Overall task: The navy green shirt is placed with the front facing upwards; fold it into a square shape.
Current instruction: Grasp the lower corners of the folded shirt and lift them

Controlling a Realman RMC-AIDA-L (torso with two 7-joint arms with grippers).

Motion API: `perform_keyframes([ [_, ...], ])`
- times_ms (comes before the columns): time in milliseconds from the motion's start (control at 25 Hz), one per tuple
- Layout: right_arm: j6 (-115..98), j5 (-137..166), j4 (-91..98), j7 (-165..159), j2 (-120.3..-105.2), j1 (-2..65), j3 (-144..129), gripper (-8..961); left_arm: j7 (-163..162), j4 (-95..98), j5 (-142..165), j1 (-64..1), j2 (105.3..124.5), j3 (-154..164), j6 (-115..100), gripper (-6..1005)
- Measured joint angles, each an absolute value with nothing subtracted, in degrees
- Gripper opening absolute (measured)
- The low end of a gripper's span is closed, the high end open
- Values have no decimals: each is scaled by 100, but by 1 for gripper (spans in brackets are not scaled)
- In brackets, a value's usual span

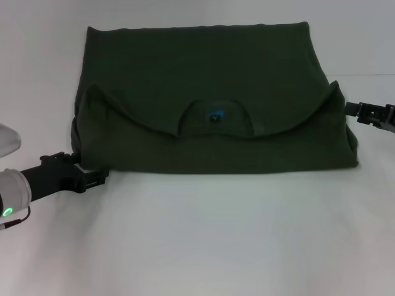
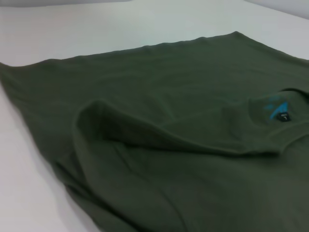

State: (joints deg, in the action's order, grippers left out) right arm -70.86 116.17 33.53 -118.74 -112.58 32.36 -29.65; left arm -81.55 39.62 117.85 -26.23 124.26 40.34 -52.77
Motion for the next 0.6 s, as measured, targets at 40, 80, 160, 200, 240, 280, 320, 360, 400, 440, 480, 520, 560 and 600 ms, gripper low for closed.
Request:
perform_keyframes([
  [40, -7083, 11617, 3353, -11874, -11258, 3229, -2962, 616, -8155, 3980, 11785, -2625, 12428, 4063, -5286, 747],
  [80, -7081, 11618, 3352, -11874, -11257, 3225, -2962, 616, -8155, 3992, 11788, -2629, 12429, 4090, -5291, 746],
  [160, -7073, 11617, 3351, -11874, -11257, 3213, -2962, 616, -8157, 4005, 11793, -2638, 12429, 4123, -5274, 745],
  [200, -7067, 11618, 3350, -11874, -11257, 3207, -2962, 616, -8165, 4006, 11794, -2645, 12428, 4131, -5255, 745],
  [240, -7059, 11618, 3349, -11874, -11257, 3204, -2962, 615, -8175, 4008, 11794, -2652, 12426, 4131, -5256, 744],
  [280, -7054, 11618, 3348, -11874, -11257, 3199, -2960, 615, -8183, 4014, 11799, -2658, 12422, 4132, -5265, 703],
  [320, -7051, 11618, 3348, -11874, -11257, 3194, -2958, 615, -8185, 4018, 11802, -2661, 12421, 4134, -5272, 662],
  [360, -7049, 11618, 3349, -11874, -11257, 3189, -2954, 615, -8186, 4023, 11805, -2663, 12421, 4136, -5273, 622],
  [400, -7049, 11619, 3348, -11874, -11257, 3186, -2953, 615, -8187, 4025, 11808, -2665, 12420, 4138, -5272, 581],
  [440, -7049, 11619, 3348, -11874, -11255, 3181, -2952, 614, -8189, 4025, 11813, -2666, 12420, 4140, -5269, 540],
  [480, -7049, 11619, 3348, -11874, -11253, 3176, -2952, 614, -8190, 4025, 11823, -2669, 12419, 4140, -5264, 518],
  [520, -7048, 11619, 3348, -11874, -11250, 3172, -2952, 614, -8191, 4026, 11836, -2671, 12419, 4140, -5260, 496],
  [560, -7048, 11619, 3348, -11874, -11249, 3169, -2951, 613, -8191, 4027, 11847, -2673, 12419, 4140, -5262, 473],
  [600, -7049, 11619, 3348, -11874, -11249, 3163, -2948, 613, -8192, 4031, 11852, -2675, 12419, 4140, -5267, 451],
])
